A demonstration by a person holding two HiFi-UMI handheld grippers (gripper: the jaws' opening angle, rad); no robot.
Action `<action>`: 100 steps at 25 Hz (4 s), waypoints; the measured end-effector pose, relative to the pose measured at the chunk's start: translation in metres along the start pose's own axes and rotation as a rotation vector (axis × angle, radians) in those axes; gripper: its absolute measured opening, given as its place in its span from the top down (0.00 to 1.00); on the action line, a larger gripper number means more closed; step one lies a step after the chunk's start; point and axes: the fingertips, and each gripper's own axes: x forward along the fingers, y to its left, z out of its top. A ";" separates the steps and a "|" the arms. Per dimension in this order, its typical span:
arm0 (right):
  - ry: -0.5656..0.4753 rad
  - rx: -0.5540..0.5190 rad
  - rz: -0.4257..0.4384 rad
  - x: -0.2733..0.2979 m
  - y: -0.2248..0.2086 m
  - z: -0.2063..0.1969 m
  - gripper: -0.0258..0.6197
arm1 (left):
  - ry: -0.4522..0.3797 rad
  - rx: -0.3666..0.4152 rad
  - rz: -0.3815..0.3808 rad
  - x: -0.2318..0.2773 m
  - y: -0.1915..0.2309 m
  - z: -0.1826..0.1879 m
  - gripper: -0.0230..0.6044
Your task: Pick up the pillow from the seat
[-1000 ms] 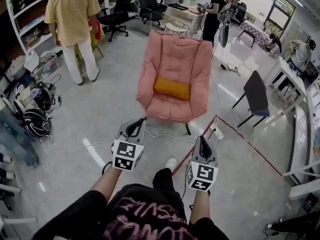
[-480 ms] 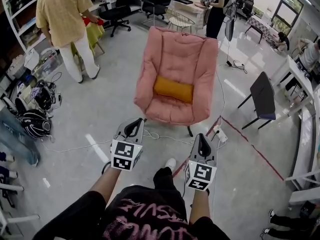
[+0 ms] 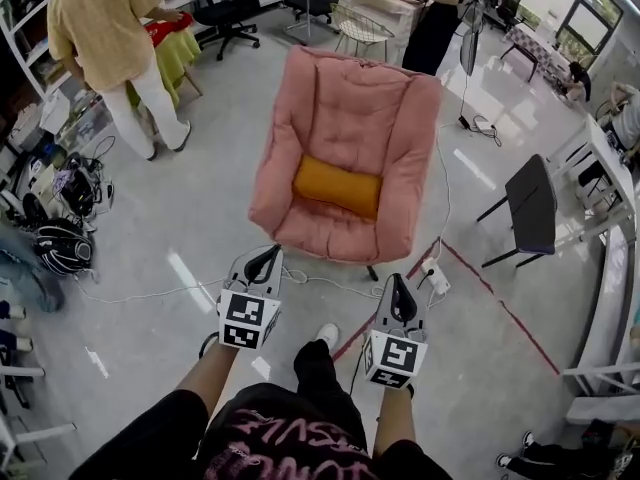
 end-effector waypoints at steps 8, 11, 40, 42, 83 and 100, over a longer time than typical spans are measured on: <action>0.039 0.023 0.035 0.064 -0.034 -0.011 0.93 | 0.067 -0.014 0.015 0.067 -0.003 -0.002 0.95; 0.043 0.015 0.049 0.080 -0.044 -0.009 0.93 | 0.071 -0.015 0.022 0.087 -0.006 0.009 0.95; -0.043 0.069 0.165 0.161 -0.098 0.034 0.93 | 0.027 0.049 0.134 0.149 -0.002 0.081 0.95; -0.045 0.063 0.167 0.160 -0.099 0.034 0.93 | 0.022 0.063 0.139 0.148 -0.003 0.083 0.95; -0.009 0.054 0.077 0.236 -0.087 0.045 0.93 | 0.039 0.002 0.070 0.215 0.062 0.075 0.95; 0.116 0.033 0.078 0.294 -0.073 0.003 0.93 | 0.130 -0.020 0.003 0.282 0.086 0.037 0.95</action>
